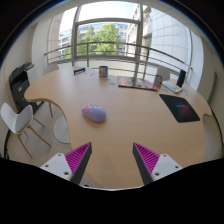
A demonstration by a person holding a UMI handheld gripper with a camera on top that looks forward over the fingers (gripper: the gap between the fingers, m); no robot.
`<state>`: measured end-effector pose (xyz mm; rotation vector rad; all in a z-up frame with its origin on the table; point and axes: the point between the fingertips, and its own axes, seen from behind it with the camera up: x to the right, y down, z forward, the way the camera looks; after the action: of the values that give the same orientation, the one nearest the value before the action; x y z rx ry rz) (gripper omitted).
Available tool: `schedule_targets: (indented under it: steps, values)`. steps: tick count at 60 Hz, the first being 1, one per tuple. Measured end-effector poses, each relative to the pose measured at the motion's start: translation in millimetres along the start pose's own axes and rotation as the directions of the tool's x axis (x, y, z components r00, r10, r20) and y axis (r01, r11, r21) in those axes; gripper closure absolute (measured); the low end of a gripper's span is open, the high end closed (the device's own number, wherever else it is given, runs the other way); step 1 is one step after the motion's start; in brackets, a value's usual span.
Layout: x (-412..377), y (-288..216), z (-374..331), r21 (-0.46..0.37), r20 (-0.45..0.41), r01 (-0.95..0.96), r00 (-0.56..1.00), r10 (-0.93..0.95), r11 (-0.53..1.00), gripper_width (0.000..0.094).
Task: Arrange mouse
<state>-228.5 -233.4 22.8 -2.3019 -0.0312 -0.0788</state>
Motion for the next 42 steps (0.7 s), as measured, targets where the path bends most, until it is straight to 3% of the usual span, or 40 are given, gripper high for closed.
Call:
schedule_targets:
  steps: [11,29,33,39,42]
  values:
    - [-43.1,-45.0,81.4,0.020,0.007,0.041,0.999,-0.041,0.999,0.0090]
    - [-57.5,-95.9,154.0,0.041,0.022,0.086,0.996,-0.087,0.995,0.0119]
    - [-61.6,-103.3,166.5,0.031,0.057,0.047,0.997,-0.048,0.998,0.0179]
    - [-62.4,-111.9,178.8,0.034,0.090,0.025,0.996,-0.028,0.999,0.0354]
    - [-61.3,-113.8,181.2,0.033,0.099,0.033,0.994,-0.036,0.999,0.0369]
